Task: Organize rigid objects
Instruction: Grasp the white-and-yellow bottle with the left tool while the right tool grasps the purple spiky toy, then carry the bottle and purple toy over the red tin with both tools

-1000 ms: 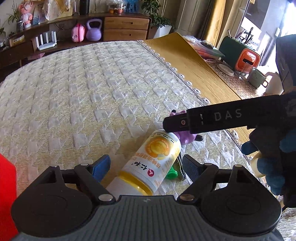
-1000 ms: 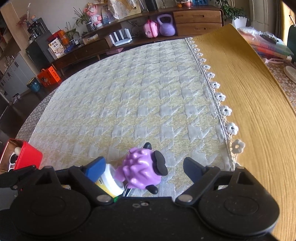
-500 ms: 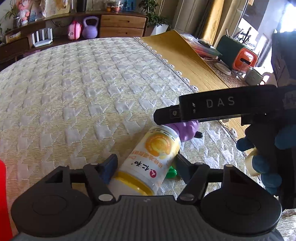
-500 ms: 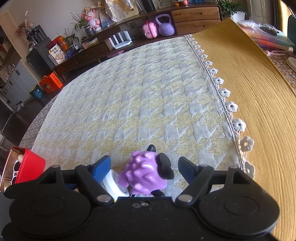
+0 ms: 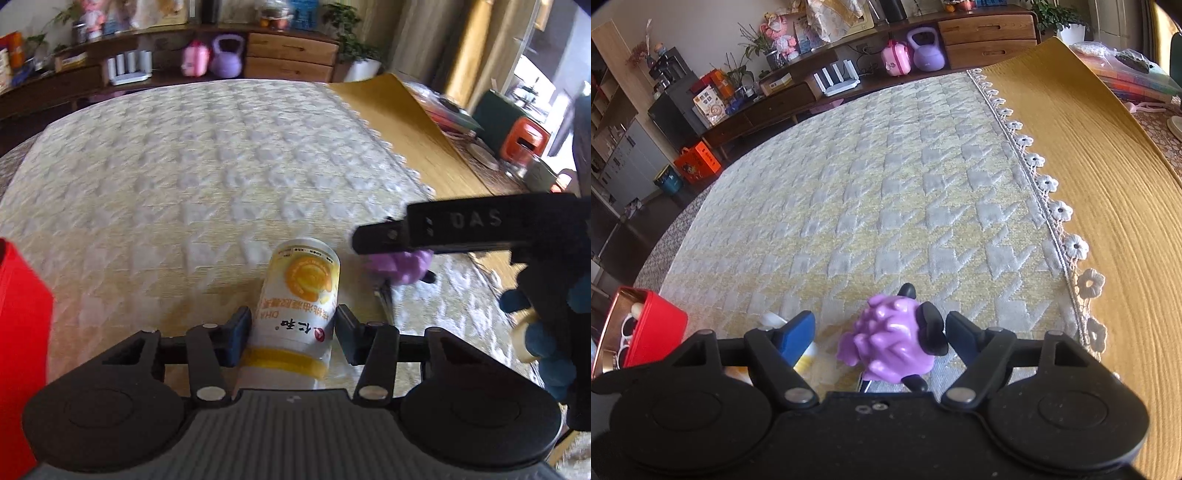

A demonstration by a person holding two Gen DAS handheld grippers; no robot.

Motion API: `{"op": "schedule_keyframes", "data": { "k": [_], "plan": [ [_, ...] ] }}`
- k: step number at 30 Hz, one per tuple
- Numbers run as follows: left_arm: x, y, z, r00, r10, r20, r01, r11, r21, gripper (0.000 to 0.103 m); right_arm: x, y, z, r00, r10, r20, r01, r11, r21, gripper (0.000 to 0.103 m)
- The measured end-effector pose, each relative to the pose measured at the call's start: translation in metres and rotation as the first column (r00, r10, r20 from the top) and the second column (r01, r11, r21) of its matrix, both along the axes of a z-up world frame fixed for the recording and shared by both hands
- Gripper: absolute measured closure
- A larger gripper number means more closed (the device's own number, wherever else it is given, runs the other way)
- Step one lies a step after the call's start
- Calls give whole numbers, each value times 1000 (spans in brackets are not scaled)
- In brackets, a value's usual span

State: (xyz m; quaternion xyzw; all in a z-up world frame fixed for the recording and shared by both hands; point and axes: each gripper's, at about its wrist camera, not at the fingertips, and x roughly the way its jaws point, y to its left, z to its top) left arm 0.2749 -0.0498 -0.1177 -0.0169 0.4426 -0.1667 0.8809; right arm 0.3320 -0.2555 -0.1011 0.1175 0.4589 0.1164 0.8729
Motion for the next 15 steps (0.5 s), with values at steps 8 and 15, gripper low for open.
{"op": "schedule_keyframes", "data": {
  "k": [8, 15],
  "plan": [
    [-2, -2, -1, 1000, 22, 19, -23, 1000, 18, 55, -7, 8, -2, 1000, 27, 11, -27, 998, -62, 39],
    [-4, -5, 1, 999, 35, 23, -36, 999, 31, 55, -21, 14, 8, 998, 52, 32, -49, 993, -110, 39]
  ]
}}
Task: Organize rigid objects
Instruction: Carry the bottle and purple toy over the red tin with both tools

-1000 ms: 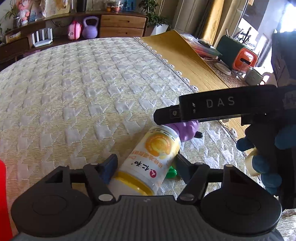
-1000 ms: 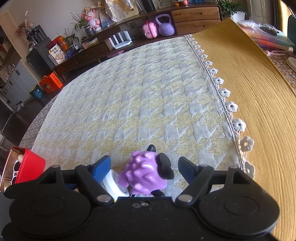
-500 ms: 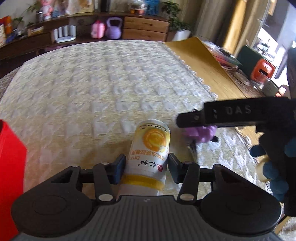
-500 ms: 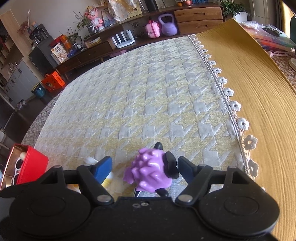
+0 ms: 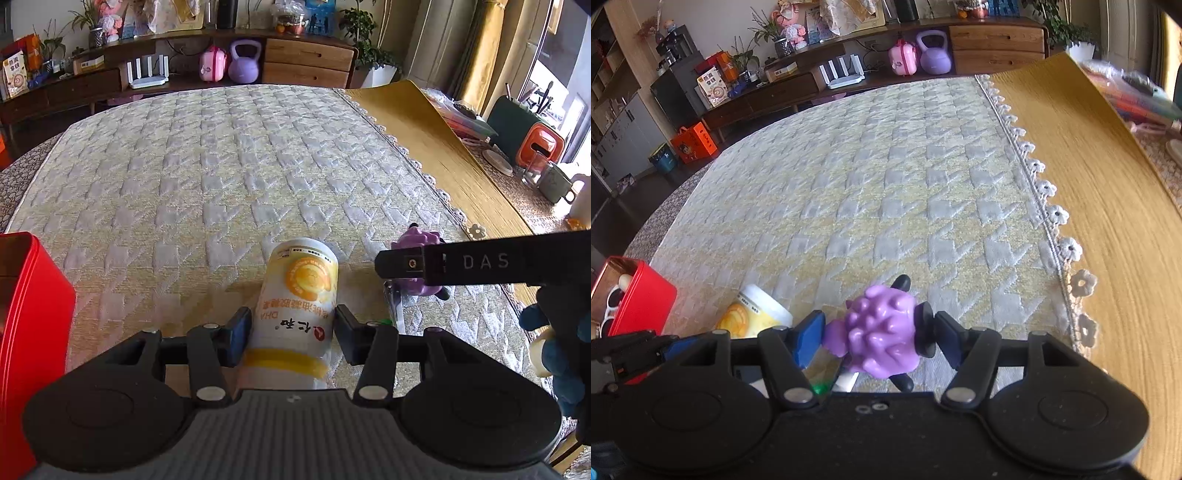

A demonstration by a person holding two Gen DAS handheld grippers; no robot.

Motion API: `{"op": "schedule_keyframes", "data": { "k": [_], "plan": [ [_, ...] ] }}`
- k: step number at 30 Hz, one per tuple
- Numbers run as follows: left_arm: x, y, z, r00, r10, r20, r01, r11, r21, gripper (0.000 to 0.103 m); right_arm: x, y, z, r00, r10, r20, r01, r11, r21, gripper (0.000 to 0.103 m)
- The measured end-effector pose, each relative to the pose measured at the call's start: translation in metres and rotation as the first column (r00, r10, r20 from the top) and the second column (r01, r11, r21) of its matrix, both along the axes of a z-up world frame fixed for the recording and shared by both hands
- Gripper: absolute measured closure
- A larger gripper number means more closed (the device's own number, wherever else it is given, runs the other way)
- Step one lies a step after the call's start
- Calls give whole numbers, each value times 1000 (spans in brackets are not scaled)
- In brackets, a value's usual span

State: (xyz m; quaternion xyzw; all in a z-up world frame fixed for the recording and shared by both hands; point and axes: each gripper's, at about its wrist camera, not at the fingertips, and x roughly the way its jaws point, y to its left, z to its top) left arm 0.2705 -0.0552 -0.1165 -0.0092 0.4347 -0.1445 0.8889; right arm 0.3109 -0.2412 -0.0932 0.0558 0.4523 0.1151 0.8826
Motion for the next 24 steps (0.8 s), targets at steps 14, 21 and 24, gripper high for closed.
{"op": "schedule_keyframes", "data": {
  "k": [14, 21, 24],
  "plan": [
    [-27, 31, 29, 998, 59, 14, -59, 998, -33, 56, -58, 43, 58, 983, 153, 104, -140, 983, -118, 39],
    [-48, 61, 51, 994, 108, 12, -108, 993, -52, 56, -78, 62, 85, 967, 212, 144, -194, 973, -128, 39],
    [-59, 77, 64, 991, 129, 20, -128, 990, -61, 56, -87, 73, 94, 957, 243, 160, -222, 965, -140, 39]
  ]
}}
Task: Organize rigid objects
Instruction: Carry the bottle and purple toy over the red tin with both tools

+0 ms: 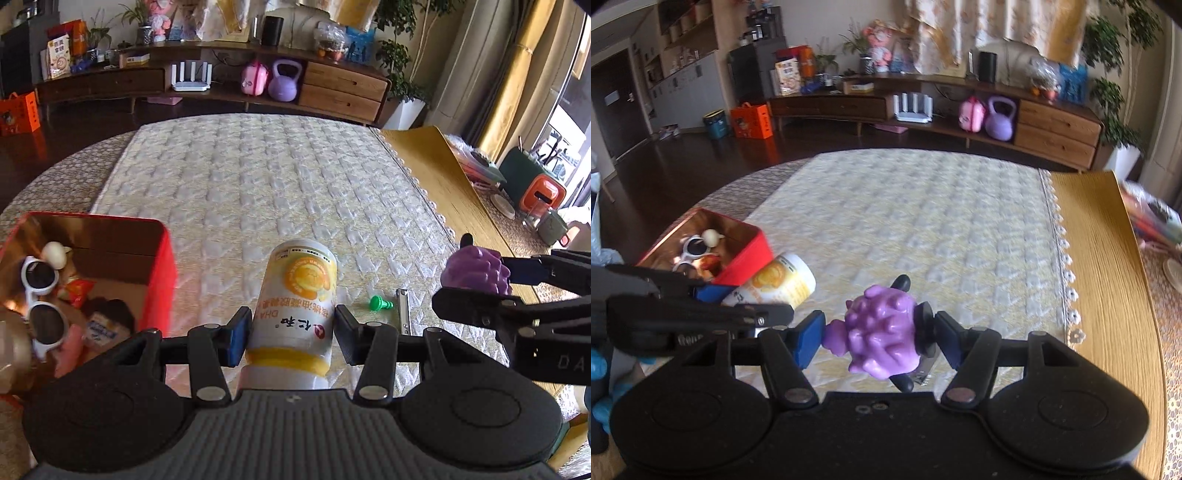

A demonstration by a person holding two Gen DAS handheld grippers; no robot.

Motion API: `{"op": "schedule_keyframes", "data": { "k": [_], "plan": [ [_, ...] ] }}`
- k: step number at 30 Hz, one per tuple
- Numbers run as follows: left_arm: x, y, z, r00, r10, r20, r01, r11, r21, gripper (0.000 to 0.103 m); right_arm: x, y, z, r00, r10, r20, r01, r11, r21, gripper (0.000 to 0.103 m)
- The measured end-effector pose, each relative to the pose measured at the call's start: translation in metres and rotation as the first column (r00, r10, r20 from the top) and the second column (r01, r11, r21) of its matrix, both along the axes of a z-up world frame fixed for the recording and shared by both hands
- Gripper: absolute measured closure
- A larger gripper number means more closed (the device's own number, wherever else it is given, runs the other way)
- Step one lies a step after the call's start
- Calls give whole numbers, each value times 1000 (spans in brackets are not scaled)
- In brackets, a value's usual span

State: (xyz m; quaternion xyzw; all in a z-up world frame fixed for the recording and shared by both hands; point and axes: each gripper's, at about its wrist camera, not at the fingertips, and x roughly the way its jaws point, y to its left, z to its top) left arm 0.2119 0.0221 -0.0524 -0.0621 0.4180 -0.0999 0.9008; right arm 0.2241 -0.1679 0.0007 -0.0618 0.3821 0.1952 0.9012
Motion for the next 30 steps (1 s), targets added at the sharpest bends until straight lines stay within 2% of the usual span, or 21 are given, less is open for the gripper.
{"op": "schedule_keyframes", "data": {
  "k": [8, 10, 13, 15, 18, 22, 25, 28, 29, 30],
  "plan": [
    [-19, 51, 35, 997, 72, 33, -72, 997, -18, 59, -22, 40, 17, 995, 90, 37, -89, 996, -18, 39],
    [-23, 66, 42, 994, 92, 52, -91, 996, -16, 66, -24, 50, 19, 993, 109, 42, -109, 994, -21, 39],
    [-26, 85, 53, 991, 106, 82, -104, 994, -23, 69, -27, 68, 19, 988, 143, 51, -142, 989, -35, 39],
    [-27, 95, 54, 990, 114, 88, -113, 994, -11, 69, -26, 77, 18, 985, 164, 54, -162, 986, -43, 39],
    [-26, 101, 42, 993, 108, 52, -107, 994, -31, 69, -18, 74, 9, 988, 152, 41, -150, 988, -47, 39],
    [-39, 60, 11, 1000, -2, -6, 2, 1000, -13, 69, -9, 46, -4, 998, 66, 5, -66, 997, -42, 39],
    [-51, 13, -15, 989, -138, -47, 139, 990, 12, 67, -9, 17, -9, 1000, 2, -14, -3, 998, -60, 39],
    [-57, -24, -28, 973, -226, -55, 228, 973, 38, 60, -11, -9, -13, 1000, -31, -3, 31, 994, -100, 39],
    [-59, -35, -29, 964, -261, -46, 263, 964, 45, 54, -12, -16, -16, 999, -49, 1, 49, 993, -104, 39],
    [-61, -44, -28, 958, -284, -32, 285, 957, 51, 42, -11, -25, -17, 997, -72, -3, 71, 993, -96, 39]
  ]
}}
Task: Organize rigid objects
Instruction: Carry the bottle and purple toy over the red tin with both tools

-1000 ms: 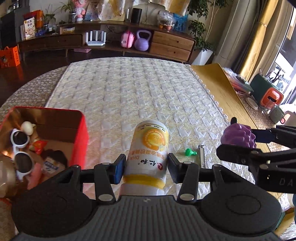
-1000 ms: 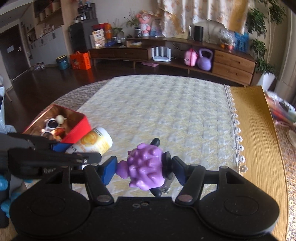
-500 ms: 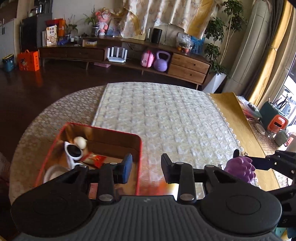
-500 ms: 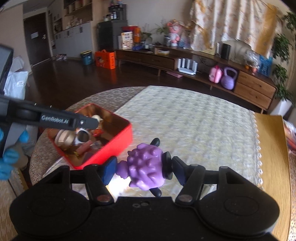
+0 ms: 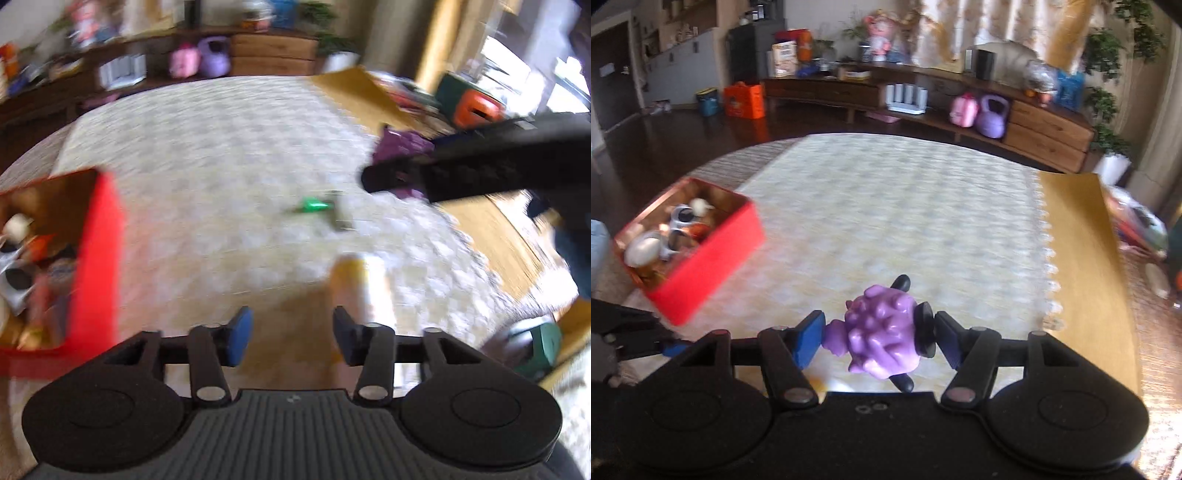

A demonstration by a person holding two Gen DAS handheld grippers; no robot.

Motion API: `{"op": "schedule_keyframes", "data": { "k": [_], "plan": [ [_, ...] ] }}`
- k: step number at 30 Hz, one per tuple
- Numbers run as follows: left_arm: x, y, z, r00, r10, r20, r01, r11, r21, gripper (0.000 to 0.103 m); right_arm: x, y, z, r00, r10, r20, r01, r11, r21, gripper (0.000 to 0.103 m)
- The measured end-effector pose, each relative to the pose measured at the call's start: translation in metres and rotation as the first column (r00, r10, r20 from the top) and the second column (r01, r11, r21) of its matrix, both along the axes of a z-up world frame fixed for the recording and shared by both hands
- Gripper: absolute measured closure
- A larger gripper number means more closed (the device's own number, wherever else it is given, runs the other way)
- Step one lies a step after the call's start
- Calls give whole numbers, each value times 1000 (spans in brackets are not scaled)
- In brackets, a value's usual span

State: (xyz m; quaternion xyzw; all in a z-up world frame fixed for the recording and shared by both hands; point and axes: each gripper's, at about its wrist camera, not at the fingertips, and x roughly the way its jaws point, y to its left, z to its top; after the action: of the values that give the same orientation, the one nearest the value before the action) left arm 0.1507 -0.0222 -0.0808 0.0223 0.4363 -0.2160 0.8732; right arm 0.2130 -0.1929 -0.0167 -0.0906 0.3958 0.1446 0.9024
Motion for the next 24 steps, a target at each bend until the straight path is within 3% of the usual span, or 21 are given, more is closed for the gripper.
{"op": "schedule_keyframes", "data": {
  "k": [2, 3, 10, 14, 18, 21, 24],
  "plan": [
    [-4, -16, 2, 1000, -24, 12, 24, 1000, -10, 25, 0, -15, -3, 999, -48, -19, 48, 998, 34, 39],
    [-5, -22, 3, 999, -34, 14, 34, 999, -22, 22, 0, -21, -5, 998, -58, -29, 59, 997, 45, 39],
    [7, -52, -27, 999, -13, -48, 17, 997, 76, 22, -8, -32, -6, 999, -39, -20, 40, 998, 55, 39],
    [11, -52, -36, 997, 16, -70, -11, 998, 64, 23, -10, -30, -4, 1000, -17, -18, 18, 998, 62, 39],
    [13, -55, -36, 997, 14, -72, -9, 997, 75, 46, -10, -30, -3, 1000, -12, -18, 13, 997, 71, 39],
    [12, -56, -37, 998, 22, -64, -16, 996, 93, 58, -10, -31, -4, 1000, -13, -21, 15, 997, 76, 39],
    [13, -54, -37, 998, 22, -59, -17, 996, 89, 58, -10, -32, -5, 1000, -13, -24, 15, 997, 77, 39]
  ]
}}
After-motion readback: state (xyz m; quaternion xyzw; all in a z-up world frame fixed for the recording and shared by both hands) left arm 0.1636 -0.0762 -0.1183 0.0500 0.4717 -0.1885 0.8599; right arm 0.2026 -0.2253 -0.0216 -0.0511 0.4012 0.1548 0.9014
